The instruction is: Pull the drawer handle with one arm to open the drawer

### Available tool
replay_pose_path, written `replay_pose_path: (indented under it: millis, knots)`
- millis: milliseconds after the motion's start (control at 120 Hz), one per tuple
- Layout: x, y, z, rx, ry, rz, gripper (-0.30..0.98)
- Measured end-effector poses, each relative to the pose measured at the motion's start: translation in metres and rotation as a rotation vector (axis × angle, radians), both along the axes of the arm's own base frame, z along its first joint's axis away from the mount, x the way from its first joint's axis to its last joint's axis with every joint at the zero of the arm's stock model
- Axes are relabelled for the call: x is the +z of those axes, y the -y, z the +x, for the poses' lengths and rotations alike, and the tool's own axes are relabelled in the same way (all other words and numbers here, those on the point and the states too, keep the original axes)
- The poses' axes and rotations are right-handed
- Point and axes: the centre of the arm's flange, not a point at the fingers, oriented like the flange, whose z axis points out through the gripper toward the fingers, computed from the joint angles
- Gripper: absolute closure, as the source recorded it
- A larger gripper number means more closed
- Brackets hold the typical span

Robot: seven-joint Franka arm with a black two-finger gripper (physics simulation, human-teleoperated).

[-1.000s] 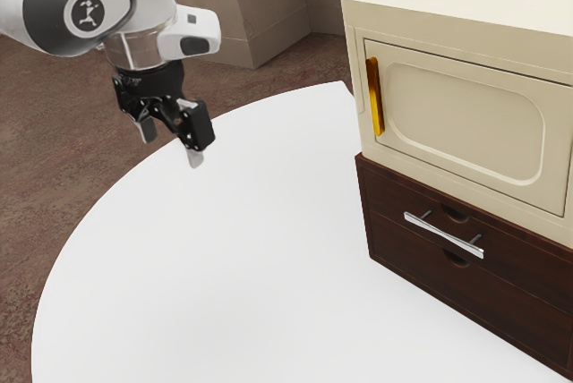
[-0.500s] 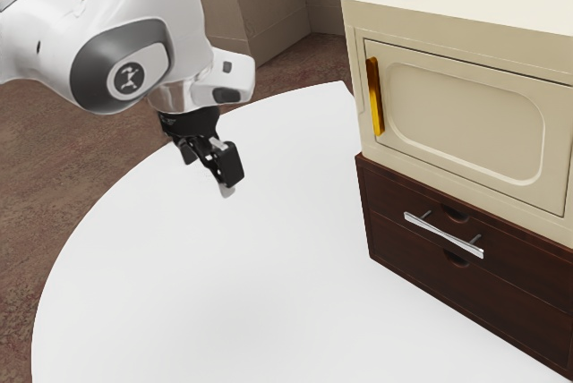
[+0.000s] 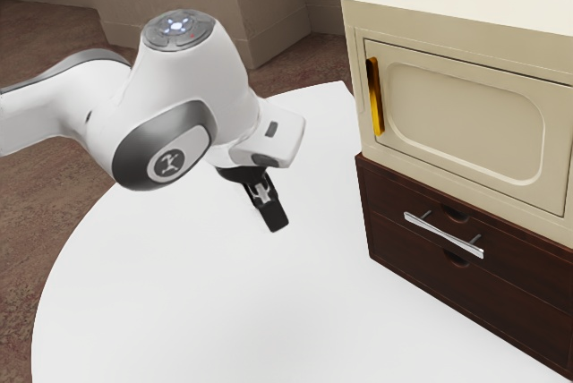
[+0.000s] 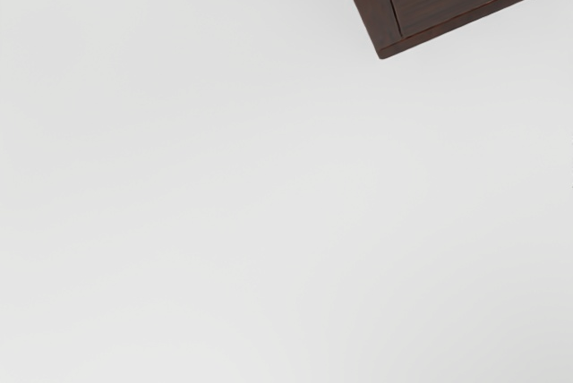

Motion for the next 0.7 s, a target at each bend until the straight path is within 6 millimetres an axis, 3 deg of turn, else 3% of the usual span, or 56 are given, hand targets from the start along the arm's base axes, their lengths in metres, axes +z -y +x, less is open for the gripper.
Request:
replay_pose_path:
  millis: [158,383,567,700]
  knots:
    - [-0.002,0.025,-0.013,-0.133,0.062,0.017,0.00]
    - [-0.001,0.078,-0.028,-0.314,0.081,0.048,0.00]
    - [-0.024,0.092,-0.031,-0.446,0.150,0.072,0.00]
    - [-0.024,0.113,-0.036,-0.569,0.226,0.121,0.00]
